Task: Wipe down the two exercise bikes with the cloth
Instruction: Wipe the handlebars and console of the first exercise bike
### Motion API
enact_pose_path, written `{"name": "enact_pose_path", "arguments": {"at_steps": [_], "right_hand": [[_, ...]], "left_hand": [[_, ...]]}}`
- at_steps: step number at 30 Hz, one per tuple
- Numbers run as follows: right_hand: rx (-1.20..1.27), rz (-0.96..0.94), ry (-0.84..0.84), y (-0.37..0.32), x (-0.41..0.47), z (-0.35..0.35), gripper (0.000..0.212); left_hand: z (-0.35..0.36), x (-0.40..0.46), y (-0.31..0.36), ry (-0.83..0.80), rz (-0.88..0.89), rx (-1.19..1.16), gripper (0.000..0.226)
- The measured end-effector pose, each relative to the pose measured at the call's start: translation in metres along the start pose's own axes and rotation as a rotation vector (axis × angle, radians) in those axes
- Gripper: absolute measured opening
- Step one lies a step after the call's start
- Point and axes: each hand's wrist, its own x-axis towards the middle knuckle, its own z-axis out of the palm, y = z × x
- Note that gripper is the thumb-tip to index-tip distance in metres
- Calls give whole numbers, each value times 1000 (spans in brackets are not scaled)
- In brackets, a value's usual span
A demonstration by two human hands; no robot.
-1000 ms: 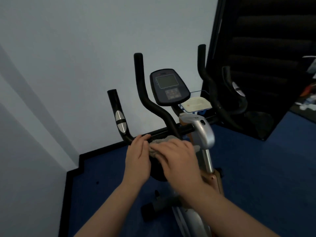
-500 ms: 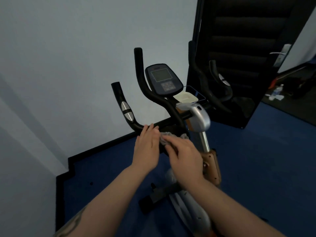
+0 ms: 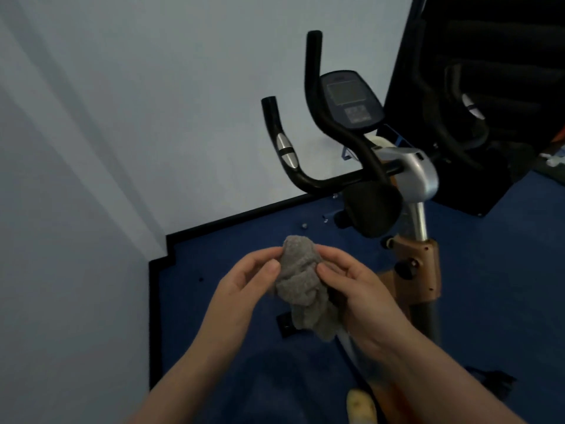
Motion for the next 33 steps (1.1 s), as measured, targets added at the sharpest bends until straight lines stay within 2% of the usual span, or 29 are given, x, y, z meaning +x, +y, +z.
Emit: {"name": "enact_pose_path", "arguments": {"at_steps": [4,8,10,13,15,17,19,21,23,25,27,30,33], "right_hand": [[-7,-6,8,9,5,14,34],[-81,1,26,11,13,20,30],[-130,-10,39,7,17,17,22],[-418,-133,96,3,25,8,6],[-632,-230,119,2,32,-1,3],[-768,-246,96,2,38,-9,1],[-908,-222,100,4,42,-13,7],[-988,-290,150,6,41,-12,16],[-877,-378,63,3,35,-4,20],[-725,-311,-171,-1,30,10,27],[-682,-244,-295,-4,29,20,31],[-636,-246,-278,-13,32,27,27],[-638,-283,-230,-22,37,23,10]], "left_hand": [[-3,-10,-7,-39,-10,32,57],[-10,-11,-13,123,76,162,30],[-16,-9,-13,171,110,242,23],[-25,-9,-10,200,161,318,22],[-29,-7,-7,227,229,344,20],[-30,-4,-3,246,294,364,16],[-30,-2,0,245,318,382,16],[-29,0,3,221,311,398,17],[-28,3,5,188,284,407,13],[-27,6,5,159,262,411,8],[-27,7,4,142,252,414,9],[-29,6,1,150,194,342,13],[-35,5,-4,157,89,252,18]]}}
